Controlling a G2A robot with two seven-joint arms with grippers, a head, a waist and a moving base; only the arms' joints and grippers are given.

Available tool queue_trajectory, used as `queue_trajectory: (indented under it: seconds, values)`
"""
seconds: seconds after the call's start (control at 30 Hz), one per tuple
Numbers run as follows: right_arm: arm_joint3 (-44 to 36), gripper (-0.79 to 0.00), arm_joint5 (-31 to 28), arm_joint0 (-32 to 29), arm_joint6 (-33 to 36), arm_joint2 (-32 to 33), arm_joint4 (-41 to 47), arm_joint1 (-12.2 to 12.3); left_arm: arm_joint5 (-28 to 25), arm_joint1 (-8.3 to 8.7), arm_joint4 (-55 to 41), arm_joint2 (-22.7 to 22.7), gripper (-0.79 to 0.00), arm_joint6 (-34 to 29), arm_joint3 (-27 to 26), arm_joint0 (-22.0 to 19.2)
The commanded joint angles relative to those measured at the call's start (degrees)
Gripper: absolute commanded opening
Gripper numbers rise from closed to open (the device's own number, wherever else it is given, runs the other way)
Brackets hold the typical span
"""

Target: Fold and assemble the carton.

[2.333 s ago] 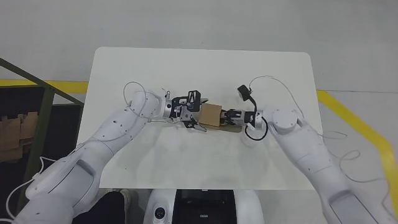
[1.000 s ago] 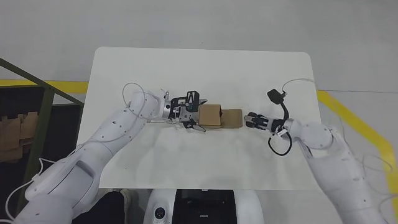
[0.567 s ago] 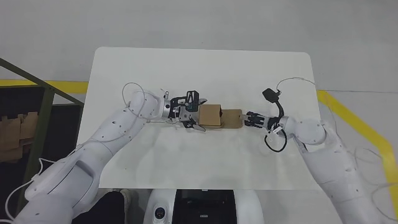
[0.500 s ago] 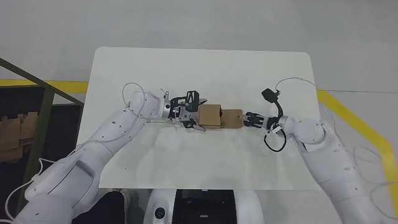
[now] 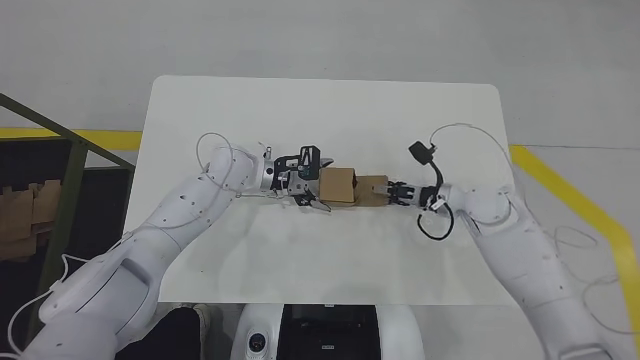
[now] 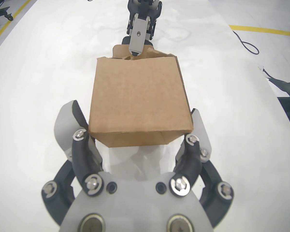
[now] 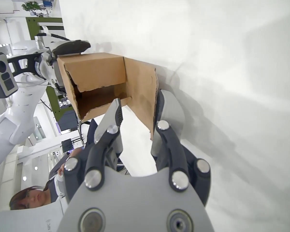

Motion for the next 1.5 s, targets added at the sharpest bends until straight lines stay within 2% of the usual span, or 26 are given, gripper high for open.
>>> queue_trajectory:
  seconds: [0.0,0.13,0.3,0.53,0.6,0.67,0.73,1.03,1.13,1.27,1.47]
  values:
    - [0.73,-0.548,-0.79,0.42,0.57,-0.28,1.59,-0.17,0.08,0.02,0.0,-0.04,-0.052,0.02,-0.04,0.01]
    - [1.95,-0.551,-2.53,1.14,1.53,-0.62,3.74,-0.39,0.16,0.05,0.03,-0.1,-0.046,-0.02,-0.13,0.07]
    - [2.53,-0.517,-1.77,1.92,1.64,-1.84,3.28,-0.66,-0.01,0.09,0.01,-0.14,-0.052,0.0,-0.18,0.12]
    - [3.26,-0.554,-1.57,2.89,2.27,-3.51,4.19,-1.17,0.25,0.12,0.03,-0.2,-0.058,0.07,-0.15,0.2]
    - [3.64,-0.64,-1.13,3.26,2.19,-3.78,4.44,-1.29,0.27,0.13,0.06,-0.21,-0.058,0.13,-0.18,0.22]
    - [3.93,-0.668,-0.72,3.56,1.99,-4.01,4.51,-1.39,0.3,0.17,0.17,-0.23,-0.065,0.27,-0.19,0.24]
    - [3.91,-0.785,-0.33,3.82,1.92,-4.12,4.61,-1.45,0.48,0.21,0.23,-0.3,-0.065,0.41,-0.16,0.27]
    - [-2.05,-0.782,3.9,2.73,0.69,-3.19,1.39,-0.85,0.21,0.26,0.34,-0.28,-0.058,0.26,-0.47,0.34]
    - [-4.66,-0.711,6.82,2.15,0.03,-2.94,-1.08,-0.56,0.26,0.23,0.27,-0.25,-0.062,0.19,-0.63,0.35]
    - [-6.84,-0.696,9.99,1.65,-0.6,-2.8,-2.76,-0.38,0.2,0.23,0.18,-0.29,-0.062,0.08,-0.72,0.32]
    - [-10.71,-0.628,14.28,1.09,-1.13,-3.75,-5.6,-0.35,0.02,0.25,0.28,-0.27,-0.052,-0.11,-1.04,0.29]
